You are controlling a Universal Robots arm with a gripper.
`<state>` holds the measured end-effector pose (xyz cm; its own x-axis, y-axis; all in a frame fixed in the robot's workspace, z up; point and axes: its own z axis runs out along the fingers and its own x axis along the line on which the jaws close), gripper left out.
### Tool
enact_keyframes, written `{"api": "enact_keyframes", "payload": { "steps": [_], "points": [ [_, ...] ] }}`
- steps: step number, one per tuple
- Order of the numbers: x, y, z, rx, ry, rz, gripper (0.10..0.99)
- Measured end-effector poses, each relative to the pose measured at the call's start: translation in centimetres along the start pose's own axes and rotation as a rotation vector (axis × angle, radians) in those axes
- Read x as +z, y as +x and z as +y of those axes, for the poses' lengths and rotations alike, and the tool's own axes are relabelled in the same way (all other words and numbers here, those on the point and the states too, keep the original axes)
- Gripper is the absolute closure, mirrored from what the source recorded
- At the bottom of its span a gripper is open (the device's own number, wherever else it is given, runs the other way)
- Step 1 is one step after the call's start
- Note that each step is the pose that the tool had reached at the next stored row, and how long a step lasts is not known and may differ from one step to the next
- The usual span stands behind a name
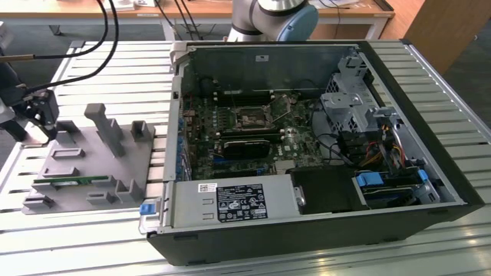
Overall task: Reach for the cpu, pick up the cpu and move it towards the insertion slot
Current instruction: 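Pick up the cpu and move it towards the insertion slot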
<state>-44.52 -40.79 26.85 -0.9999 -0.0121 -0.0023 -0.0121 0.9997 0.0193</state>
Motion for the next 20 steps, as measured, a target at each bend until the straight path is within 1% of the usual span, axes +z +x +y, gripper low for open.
{"api": "enact_keyframes", "payload": {
  "steps": [13, 20],
  "points": [
    [-1.34, 0.00, 0.03, 0.000, 0.000, -0.0001, 0.545],
    [-2.49, -0.01, 0.05, 0.000, 0.000, 0.0000, 0.545]
  ]
}}
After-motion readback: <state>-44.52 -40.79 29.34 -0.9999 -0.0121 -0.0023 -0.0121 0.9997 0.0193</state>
